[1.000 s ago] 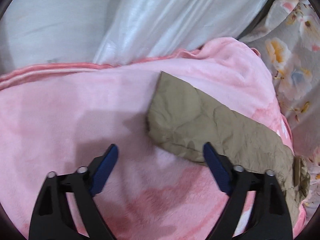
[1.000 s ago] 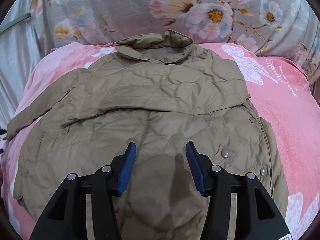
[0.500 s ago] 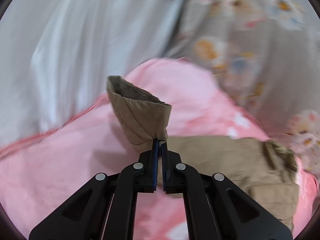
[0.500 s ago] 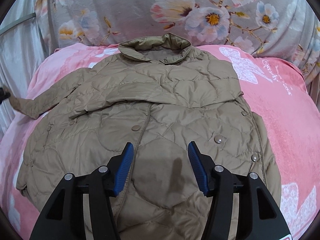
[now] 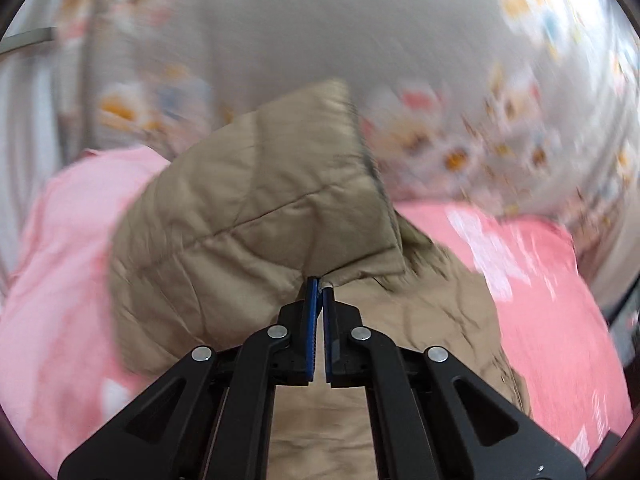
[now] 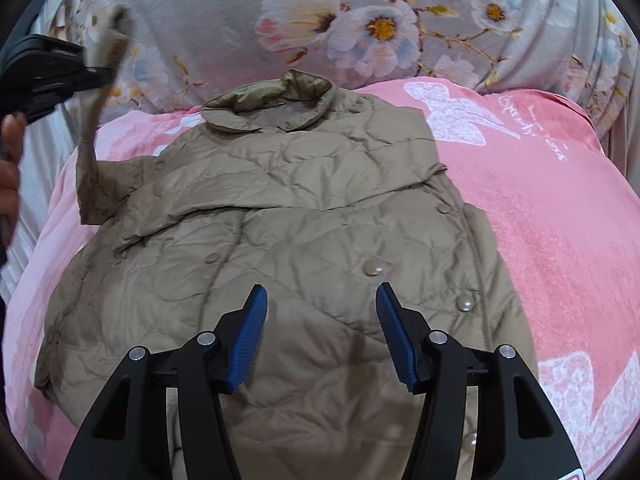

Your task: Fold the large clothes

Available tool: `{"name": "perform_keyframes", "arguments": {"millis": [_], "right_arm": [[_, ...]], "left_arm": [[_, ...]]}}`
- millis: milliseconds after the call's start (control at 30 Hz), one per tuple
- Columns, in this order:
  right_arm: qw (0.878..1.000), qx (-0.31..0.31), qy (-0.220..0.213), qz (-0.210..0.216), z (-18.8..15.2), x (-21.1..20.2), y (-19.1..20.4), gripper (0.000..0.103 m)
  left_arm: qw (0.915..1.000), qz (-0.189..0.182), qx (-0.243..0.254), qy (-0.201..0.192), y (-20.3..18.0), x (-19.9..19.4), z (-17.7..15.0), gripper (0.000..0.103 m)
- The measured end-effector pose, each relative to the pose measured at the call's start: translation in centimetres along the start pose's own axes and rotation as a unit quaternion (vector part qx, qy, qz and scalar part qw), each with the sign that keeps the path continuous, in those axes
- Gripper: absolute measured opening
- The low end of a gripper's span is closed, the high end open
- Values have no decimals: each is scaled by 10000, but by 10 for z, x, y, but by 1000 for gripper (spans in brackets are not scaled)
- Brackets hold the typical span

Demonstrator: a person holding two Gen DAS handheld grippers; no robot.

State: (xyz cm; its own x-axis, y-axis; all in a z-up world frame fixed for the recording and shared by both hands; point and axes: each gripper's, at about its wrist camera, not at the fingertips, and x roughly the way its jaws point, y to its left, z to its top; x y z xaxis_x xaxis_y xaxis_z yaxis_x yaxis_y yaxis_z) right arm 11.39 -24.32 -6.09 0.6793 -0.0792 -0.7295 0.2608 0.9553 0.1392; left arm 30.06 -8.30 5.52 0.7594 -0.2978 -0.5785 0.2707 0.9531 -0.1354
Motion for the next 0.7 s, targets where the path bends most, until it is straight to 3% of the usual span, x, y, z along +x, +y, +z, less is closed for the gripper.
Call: {"name": "perform_keyframes", "arguments": {"millis": [133,200,233,267,333,533,633,700], "right_arm": [[9997,238,14,-26,1,3,-21,56],[9994,356,22,-15,2,5,-31,56],[9992,399,25,-16,3,6,-35,56],[9991,417,30,-9,3,7,-37,56],[9988,490,30,61,8,10,-42,57],[9963,720,-13,479,34,21,-44,63],[9920,848,15,935,58,36,-34,65],[9891,892,102,1171,73,53,-21,65]], "left_arm": [[9977,-120,54,663,-38,49,-37,5],[9956,-152,100,922,-50,68,-57,13],[9947,-173,90,1008,-52,73,-66,23],[9940,-207,68,1069,-54,76,-70,51],[9934,-400,-129,1067,-49,73,-79,89],[9877,-1207,-912,395,10,13,-76,93],[9822,-1106,-1466,392,63,3,-71,93],[9731,-994,-2028,459,106,5,-72,93]]}}
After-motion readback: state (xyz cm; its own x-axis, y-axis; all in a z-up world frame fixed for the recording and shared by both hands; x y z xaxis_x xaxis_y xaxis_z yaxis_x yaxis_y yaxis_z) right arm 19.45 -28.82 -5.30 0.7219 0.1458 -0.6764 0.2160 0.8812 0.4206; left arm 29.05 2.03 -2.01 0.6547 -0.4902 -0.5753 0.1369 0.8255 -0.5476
